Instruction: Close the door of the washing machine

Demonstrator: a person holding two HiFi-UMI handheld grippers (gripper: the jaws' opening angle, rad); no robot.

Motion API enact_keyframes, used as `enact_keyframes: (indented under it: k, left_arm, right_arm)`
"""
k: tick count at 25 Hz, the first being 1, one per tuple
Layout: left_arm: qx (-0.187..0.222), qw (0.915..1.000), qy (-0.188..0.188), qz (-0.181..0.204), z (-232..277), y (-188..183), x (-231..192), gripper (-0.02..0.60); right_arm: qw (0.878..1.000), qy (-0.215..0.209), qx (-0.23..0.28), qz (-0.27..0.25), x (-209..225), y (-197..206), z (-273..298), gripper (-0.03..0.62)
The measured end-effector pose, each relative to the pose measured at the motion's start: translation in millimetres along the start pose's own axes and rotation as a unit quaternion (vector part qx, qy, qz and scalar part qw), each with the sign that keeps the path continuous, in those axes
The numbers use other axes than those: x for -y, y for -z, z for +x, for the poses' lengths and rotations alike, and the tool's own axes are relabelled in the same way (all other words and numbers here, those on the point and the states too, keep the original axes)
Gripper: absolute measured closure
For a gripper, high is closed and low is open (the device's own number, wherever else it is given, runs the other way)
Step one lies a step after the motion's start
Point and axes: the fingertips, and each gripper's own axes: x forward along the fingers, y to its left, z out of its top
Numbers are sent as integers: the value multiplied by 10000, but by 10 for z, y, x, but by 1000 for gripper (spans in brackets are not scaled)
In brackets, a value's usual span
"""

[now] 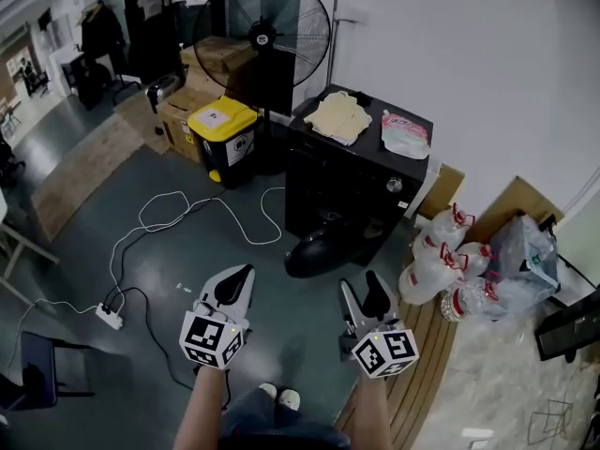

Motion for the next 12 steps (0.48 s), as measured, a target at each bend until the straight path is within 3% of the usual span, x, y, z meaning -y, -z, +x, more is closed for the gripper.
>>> enact_keyframes:
  k: [7,12]
  left_arm:
    - [91,9997,-204,-105,95,42,-366,581]
    - [199,9997,-10,-116,577,81,-821,581]
  right_arm:
    - [9999,-42,-106,-75,39,109,328,321]
    - [9996,112,-162,-197,220,240,830,321]
